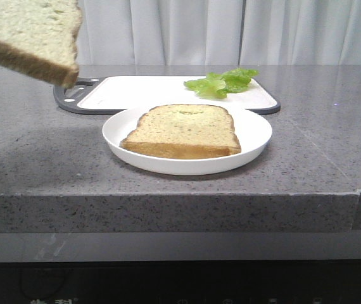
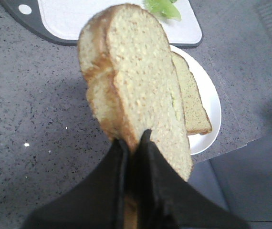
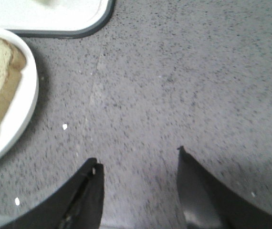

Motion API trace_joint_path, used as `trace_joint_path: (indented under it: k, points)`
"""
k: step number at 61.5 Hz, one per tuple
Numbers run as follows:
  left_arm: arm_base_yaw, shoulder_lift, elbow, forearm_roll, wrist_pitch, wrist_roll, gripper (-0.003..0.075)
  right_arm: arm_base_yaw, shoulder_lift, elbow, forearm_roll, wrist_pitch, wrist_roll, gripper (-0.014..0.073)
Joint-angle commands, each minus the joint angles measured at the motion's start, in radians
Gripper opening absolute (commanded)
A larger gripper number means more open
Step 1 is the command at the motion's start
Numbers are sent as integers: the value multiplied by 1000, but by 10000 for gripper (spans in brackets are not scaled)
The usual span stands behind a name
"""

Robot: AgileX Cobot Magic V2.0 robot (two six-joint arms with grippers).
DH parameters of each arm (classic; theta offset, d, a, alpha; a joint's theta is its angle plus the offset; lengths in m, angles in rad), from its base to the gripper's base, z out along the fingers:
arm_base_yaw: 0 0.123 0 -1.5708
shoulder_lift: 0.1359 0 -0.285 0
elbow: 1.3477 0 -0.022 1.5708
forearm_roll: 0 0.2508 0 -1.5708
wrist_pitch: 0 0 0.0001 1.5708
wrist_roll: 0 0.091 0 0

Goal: Left arm grabs bread, right arm adds lettuce
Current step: 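Lift the top bread slice off the plate with the left gripper, then move the right gripper down to the lettuce leaf on the cutting board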

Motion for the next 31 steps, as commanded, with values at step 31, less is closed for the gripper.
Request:
trace_joint_path:
  k: [31]
  points:
    - [3, -75, 2, -31, -60, 12, -20, -6, 546, -541, 243, -60, -80, 503]
